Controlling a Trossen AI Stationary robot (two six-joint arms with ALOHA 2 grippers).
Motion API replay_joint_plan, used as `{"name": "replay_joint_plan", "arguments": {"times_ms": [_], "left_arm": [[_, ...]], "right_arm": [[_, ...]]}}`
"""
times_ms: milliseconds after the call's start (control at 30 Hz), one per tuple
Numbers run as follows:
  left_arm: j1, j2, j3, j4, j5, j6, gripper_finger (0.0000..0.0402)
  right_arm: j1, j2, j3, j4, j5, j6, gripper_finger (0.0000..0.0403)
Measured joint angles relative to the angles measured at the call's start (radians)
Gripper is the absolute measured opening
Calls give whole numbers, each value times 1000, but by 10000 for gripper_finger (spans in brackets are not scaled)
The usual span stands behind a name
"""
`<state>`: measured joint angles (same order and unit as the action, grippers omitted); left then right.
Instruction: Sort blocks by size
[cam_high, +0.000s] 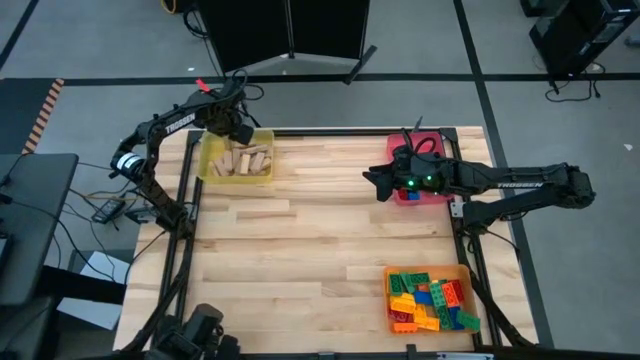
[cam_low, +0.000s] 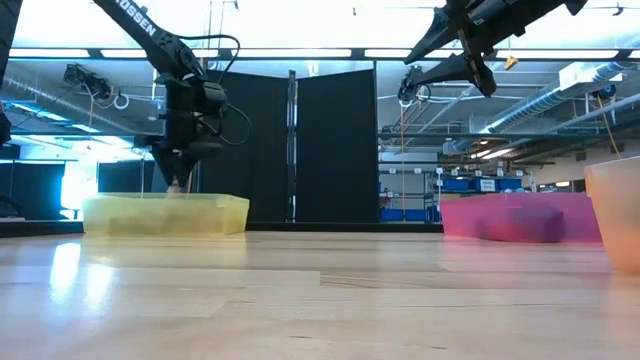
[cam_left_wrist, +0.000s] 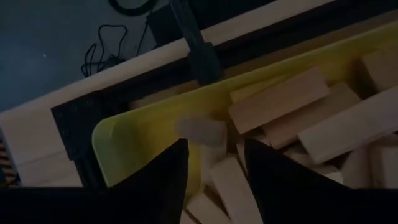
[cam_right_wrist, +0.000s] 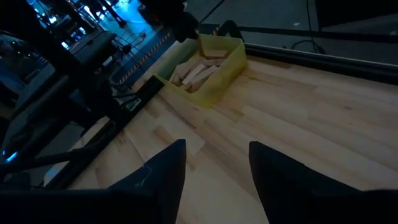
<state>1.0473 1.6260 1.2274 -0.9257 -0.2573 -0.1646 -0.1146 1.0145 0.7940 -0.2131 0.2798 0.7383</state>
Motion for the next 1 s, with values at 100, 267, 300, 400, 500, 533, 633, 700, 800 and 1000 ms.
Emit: {"name": "replay_joint_plan", "arguments": {"times_ms": [100,267,300,400,500,533,633,700,800,1000], "left_arm": [[0,0,0,4,0,0,178],[0,0,0,19,0,21,193],[0,0,0,19,0,26,194],[-4,-4,11,12,0,28,194],[-17,-44,19,24,1,28,194],[-23,-67,20,34,2,27,194],[-44,-148,21,52,-2,-2,194],[-62,-209,21,44,-18,-41,195],[-106,-299,21,28,-33,-102,195],[-342,-433,22,-44,-87,-317,191]], "right_arm": [[0,0,0,0,0,0,189],[0,0,0,0,8,4,184],[0,0,0,0,13,4,183],[0,0,0,1,16,4,182],[0,0,0,2,16,4,181],[0,0,0,2,16,4,181],[0,0,0,2,16,3,182],[0,0,0,0,16,-6,182],[0,0,0,-7,16,-39,181],[0,0,0,-13,15,-146,175]]}}
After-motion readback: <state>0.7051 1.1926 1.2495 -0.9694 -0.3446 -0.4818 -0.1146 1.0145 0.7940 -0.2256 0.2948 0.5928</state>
